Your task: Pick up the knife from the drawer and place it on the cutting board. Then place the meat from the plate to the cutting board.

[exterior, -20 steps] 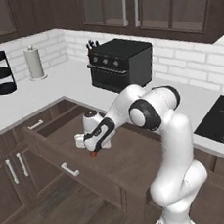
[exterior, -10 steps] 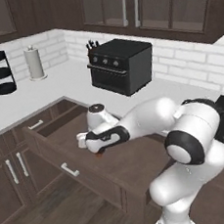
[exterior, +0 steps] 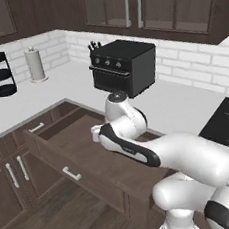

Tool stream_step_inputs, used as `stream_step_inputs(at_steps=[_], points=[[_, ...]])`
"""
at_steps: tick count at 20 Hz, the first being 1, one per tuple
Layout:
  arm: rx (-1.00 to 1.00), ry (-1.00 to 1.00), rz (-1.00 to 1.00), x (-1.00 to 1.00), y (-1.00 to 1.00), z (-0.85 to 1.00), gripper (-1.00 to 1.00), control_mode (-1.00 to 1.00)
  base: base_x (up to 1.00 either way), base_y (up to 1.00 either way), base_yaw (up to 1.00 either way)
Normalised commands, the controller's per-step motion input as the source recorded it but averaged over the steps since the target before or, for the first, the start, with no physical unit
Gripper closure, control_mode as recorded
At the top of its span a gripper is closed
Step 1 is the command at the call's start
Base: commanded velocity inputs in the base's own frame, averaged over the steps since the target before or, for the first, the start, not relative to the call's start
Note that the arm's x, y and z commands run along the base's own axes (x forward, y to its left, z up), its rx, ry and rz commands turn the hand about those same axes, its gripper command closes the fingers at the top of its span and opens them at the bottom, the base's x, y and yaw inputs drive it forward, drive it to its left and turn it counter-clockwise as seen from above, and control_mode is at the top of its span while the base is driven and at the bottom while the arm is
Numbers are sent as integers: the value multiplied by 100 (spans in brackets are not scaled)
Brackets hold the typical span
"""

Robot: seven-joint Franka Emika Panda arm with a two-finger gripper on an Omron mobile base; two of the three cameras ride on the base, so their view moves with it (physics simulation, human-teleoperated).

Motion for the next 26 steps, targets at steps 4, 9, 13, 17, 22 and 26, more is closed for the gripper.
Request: stream_step_inputs(at_steps=[4,9,13,17,22,26], points=[[0,-6,6,-44,-56,17,100,-100,0,0,0],[6,0,7,-10,-8,0,100,100,-23,0,0],[0,0,0,0,0,0,100,100,-100,-4,12],[0,0,0,0,0,0,100,100,-90,1,48],[0,0,0,0,0,0,100,100,-37,12,76],[0,0,0,0,0,0,100,100,-21,15,80]])
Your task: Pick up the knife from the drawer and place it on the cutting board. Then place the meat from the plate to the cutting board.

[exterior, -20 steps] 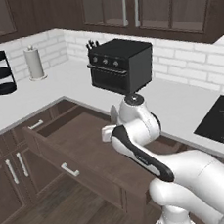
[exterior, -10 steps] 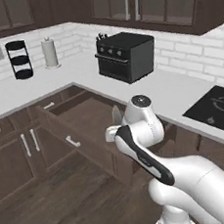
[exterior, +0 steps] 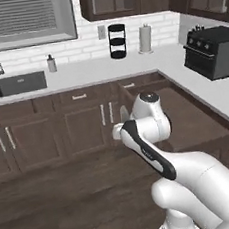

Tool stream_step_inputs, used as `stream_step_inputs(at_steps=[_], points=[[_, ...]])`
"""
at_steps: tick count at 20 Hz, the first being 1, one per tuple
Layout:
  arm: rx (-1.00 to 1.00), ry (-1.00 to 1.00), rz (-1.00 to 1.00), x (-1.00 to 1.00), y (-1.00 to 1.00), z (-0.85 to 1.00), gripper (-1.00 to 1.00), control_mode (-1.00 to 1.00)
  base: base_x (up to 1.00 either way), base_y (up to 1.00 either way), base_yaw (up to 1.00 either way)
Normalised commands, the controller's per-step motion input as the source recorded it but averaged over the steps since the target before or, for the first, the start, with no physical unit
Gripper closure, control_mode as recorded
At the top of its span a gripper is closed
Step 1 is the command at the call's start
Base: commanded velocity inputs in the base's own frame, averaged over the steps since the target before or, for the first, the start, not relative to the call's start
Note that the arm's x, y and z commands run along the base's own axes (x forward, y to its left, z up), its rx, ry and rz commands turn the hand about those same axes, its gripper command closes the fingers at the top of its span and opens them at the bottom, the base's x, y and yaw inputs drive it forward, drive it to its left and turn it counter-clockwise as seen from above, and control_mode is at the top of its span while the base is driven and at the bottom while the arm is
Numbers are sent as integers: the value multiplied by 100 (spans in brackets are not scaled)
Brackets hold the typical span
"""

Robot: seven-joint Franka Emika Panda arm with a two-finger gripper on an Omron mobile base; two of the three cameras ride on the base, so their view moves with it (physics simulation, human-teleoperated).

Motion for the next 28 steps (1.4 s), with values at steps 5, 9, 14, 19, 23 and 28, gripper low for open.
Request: stream_step_inputs(at_steps=[5,9,14,19,23,28], points=[[0,0,0,0,0,0,100,100,-2,38,84],[0,0,0,0,0,0,100,100,0,41,87],[0,0,0,0,0,0,100,100,0,23,88],[0,0,0,0,0,0,100,100,0,22,95],[0,0,0,0,0,0,100,100,3,-12,80],[0,0,0,0,0,0,100,100,59,-71,52]])
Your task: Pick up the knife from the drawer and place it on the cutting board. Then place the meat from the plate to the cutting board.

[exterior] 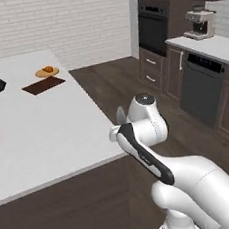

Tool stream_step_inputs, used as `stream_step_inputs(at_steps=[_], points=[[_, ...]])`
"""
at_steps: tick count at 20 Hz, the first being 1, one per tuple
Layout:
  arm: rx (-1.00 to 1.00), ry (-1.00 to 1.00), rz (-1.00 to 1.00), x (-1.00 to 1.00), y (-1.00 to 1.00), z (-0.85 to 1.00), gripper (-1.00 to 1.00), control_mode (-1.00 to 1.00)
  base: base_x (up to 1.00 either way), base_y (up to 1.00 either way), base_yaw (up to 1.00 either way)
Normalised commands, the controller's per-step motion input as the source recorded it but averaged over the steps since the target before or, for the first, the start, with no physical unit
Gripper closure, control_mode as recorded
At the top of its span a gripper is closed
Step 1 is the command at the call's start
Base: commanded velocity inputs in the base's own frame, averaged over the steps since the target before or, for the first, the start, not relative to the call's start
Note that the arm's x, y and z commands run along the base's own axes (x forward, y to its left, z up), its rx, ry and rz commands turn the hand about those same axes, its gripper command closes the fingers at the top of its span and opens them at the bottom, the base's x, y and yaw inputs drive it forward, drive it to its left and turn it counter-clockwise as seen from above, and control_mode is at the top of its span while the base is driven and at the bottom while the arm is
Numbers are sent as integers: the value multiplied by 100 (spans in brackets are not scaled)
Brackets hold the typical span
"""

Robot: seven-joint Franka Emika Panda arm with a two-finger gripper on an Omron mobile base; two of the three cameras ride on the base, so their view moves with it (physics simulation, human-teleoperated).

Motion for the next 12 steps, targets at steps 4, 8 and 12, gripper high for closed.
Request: stream_step_inputs(at_steps=[4,8,12], points=[[0,0,0,0,0,0,100,100,14,-100,30],[0,0,0,0,0,0,100,100,22,-100,18],[0,0,0,0,0,0,100,100,82,-100,9]])
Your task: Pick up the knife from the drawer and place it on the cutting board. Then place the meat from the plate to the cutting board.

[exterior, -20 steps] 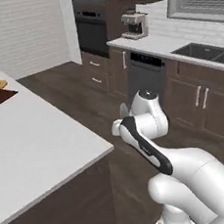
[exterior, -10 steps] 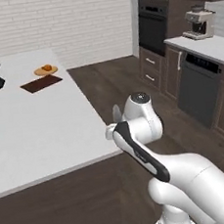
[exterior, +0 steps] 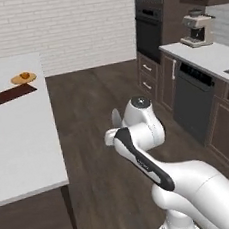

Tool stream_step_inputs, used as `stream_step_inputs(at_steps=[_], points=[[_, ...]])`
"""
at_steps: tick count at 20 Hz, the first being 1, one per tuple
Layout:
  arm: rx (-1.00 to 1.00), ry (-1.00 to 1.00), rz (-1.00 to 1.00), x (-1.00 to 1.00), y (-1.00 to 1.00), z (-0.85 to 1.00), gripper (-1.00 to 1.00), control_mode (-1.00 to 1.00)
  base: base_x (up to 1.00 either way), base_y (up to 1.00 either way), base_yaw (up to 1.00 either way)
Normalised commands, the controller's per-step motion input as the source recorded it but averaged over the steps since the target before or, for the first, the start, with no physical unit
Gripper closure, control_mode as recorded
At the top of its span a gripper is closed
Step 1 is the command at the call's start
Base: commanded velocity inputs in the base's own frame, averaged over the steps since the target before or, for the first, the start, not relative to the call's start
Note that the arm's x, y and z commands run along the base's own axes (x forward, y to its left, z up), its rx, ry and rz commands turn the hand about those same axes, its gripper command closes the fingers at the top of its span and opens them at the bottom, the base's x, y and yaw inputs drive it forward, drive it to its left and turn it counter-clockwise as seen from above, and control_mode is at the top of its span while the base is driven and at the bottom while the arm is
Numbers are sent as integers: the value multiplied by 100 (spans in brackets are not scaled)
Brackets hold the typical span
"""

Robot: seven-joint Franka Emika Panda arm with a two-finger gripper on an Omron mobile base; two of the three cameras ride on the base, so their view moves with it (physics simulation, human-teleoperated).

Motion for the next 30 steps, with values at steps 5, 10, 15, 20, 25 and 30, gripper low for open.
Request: stream_step_inputs(at_steps=[5,10,15,20,25,30], points=[[0,0,0,0,0,0,100,100,100,-84,5],[0,0,0,0,0,0,100,100,100,-57,12],[0,0,0,0,0,0,100,100,100,-33,37],[0,0,0,0,0,0,100,100,97,-27,65],[0,0,0,0,0,0,100,100,88,-44,64],[0,0,0,0,0,0,100,100,87,-66,56]])
